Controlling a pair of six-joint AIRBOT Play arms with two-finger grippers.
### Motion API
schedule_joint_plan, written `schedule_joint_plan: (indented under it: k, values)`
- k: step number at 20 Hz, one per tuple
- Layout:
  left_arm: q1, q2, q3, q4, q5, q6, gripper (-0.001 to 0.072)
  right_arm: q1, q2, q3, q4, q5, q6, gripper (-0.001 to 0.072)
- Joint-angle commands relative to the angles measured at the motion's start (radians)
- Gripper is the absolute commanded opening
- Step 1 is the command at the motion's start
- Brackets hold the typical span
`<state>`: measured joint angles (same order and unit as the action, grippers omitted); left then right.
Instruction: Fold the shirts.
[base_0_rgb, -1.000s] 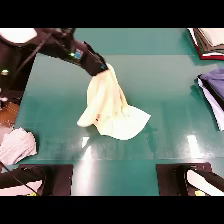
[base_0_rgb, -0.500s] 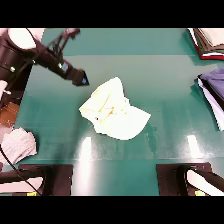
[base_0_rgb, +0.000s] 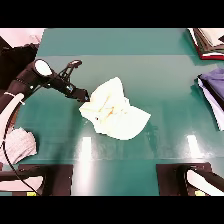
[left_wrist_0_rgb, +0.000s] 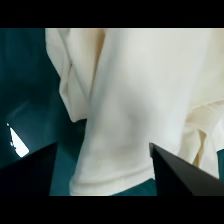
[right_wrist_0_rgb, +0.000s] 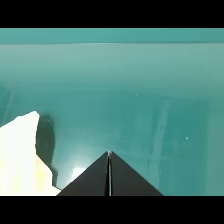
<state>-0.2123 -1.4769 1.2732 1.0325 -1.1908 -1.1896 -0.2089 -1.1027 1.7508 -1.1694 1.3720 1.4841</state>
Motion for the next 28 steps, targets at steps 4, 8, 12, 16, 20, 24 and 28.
schedule_joint_plan:
  k: [4,8,12,16,20,24,28]
  values:
    - [0.001,-0.061,-0.025,-0.071,-0.031,0.02,0.0018,0.026,0.001,-0.003,-0.001,0.001,0.0,0.0015]
    - [0.001,-0.026,0.154,0.035,-0.199,0.008,0.0022,0.071,0.0,-0.003,-0.001,0.002,0.0,0.0015]
    - [0.001,0.134,0.415,0.283,-0.298,0.01,0.0024,0.127,-0.024,-0.004,-0.002,0.033,-0.001,0.0016]
    - [0.001,0.269,0.519,0.466,-0.294,0.008,0.0024,0.18,-0.146,-0.004,0.001,0.177,-0.001,0.0316]
    - [0.001,0.317,0.523,0.508,-0.323,0.008,0.0024,0.287,-0.304,-0.004,0.002,0.193,-0.002,0.0356]
    - [0.001,0.315,0.523,0.509,-0.337,-0.043,0.0024,0.419,-0.478,-0.004,0.039,0.076,-0.039,0.0566]
    - [0.001,0.315,0.523,0.505,-0.348,-0.058,0.0024,0.512,-0.644,-0.003,0.27,-0.154,-0.128,0.0563]
